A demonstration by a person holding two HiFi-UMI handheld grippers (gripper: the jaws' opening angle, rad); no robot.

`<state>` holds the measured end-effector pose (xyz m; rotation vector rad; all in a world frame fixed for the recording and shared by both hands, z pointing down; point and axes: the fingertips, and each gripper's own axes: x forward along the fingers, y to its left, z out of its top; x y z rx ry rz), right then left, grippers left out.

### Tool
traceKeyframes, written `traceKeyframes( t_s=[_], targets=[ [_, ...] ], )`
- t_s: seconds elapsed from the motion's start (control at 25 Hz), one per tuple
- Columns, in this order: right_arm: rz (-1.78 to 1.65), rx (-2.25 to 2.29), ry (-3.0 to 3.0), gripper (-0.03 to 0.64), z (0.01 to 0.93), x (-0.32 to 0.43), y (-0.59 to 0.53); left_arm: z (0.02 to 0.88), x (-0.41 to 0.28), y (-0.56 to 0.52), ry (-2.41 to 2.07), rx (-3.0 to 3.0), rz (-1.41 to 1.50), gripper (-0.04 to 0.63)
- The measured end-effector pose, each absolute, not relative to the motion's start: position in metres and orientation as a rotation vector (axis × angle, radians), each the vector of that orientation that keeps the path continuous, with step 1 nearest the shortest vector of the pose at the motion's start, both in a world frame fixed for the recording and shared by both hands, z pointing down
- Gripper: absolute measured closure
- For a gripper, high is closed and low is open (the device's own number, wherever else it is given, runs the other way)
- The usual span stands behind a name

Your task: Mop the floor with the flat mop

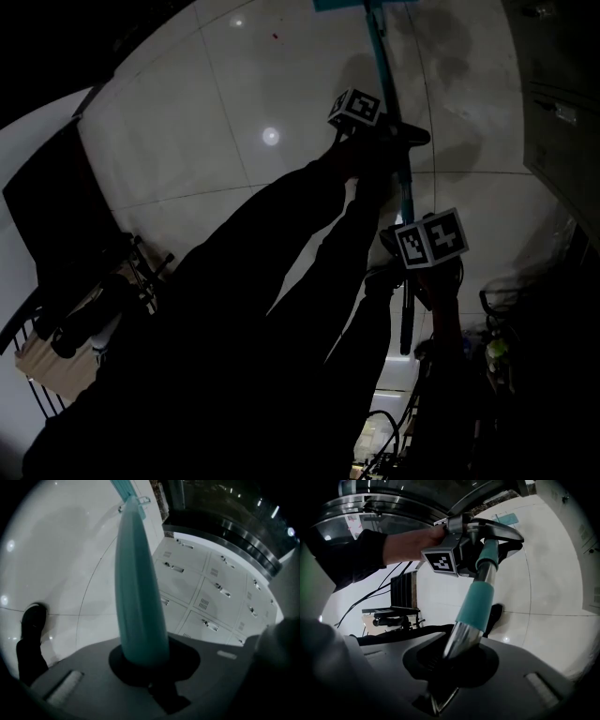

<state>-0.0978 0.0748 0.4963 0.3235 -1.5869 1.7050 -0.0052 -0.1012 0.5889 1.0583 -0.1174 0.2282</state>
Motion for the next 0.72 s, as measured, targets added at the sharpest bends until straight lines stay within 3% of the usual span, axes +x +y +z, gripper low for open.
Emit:
traceKeyframes(
  t_s=[0.28, 0.72],
  targets=[
    [1.715, 0.315, -1.597, 0.54, 0.484, -0.095, 0.115, 0.578, -0.001, -0.064, -0.127, 1.068, 0.21, 0.551],
    [1.7, 0.311, -1.581, 0.54, 0.454, -0.072, 0.293, 0.55, 0.02, 0.121, -0.087, 1.035, 0.277, 0.551]
  ],
)
